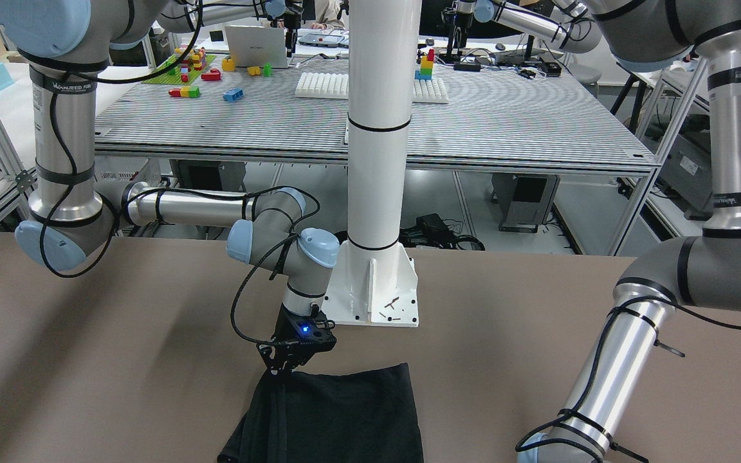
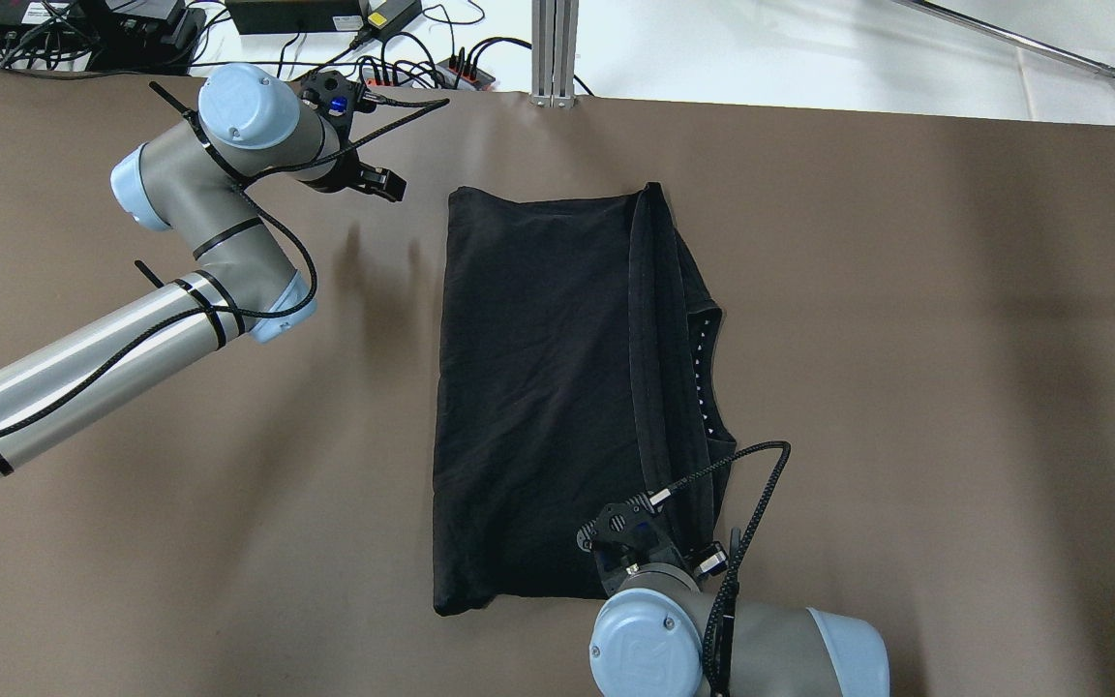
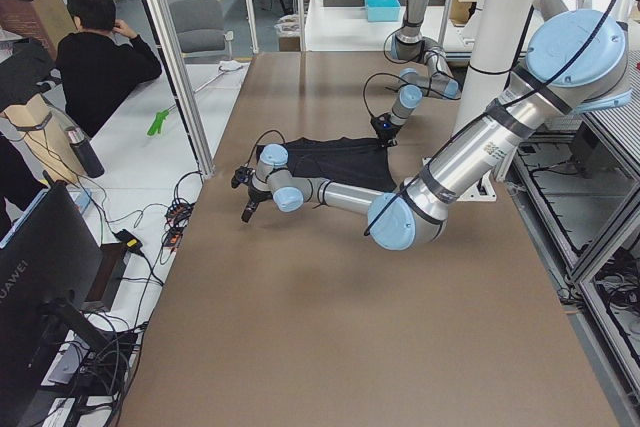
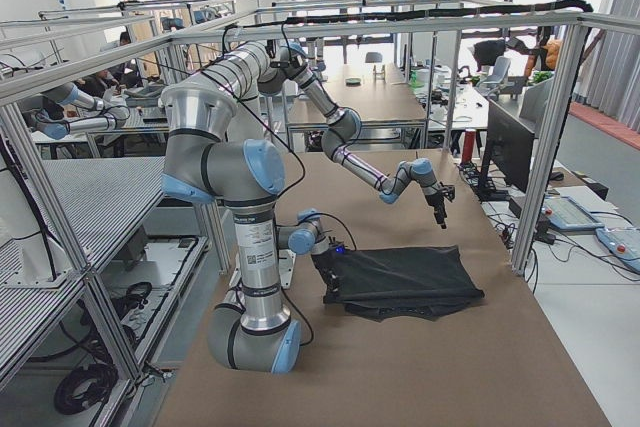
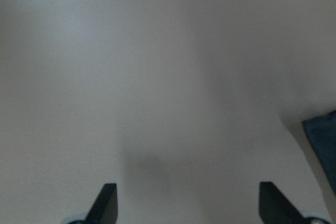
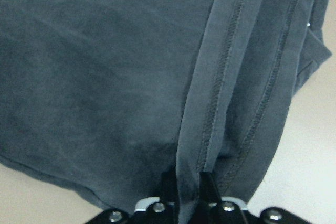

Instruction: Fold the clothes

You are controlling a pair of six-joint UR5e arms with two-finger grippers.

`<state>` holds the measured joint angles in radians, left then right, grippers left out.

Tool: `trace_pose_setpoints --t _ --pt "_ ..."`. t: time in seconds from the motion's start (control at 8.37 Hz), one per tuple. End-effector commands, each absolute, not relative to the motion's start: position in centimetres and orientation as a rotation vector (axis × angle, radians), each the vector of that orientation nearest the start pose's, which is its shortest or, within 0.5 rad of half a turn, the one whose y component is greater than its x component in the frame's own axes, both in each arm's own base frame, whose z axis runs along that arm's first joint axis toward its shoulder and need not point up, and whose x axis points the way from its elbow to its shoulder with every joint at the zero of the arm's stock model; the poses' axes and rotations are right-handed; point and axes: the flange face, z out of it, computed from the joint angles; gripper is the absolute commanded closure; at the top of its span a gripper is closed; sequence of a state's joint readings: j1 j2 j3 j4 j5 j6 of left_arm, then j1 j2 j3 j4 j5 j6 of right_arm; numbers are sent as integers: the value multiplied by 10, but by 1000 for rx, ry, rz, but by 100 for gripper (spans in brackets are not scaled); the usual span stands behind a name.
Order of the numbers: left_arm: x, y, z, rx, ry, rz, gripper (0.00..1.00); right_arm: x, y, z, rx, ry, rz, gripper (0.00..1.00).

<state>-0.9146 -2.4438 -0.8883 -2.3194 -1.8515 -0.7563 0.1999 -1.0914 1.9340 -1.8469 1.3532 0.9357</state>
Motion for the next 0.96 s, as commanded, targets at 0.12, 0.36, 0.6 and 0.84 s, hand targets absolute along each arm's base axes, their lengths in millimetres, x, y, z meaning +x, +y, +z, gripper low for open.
trace_pose_setpoints --t 0.12,0.36,0.6,0.84 --pt "433 -735 338 540 802 40 5 -549 -270 273 426 -439 -359 100" --pt "438 -733 337 542 808 45 5 -533 -268 263 439 -468 -353 100" --pt "437 -732 336 542 812 40 5 -502 -261 286 431 -456 -355 100" --pt "439 -732 336 541 812 41 5 -497 -244 310 397 -442 -322 100"
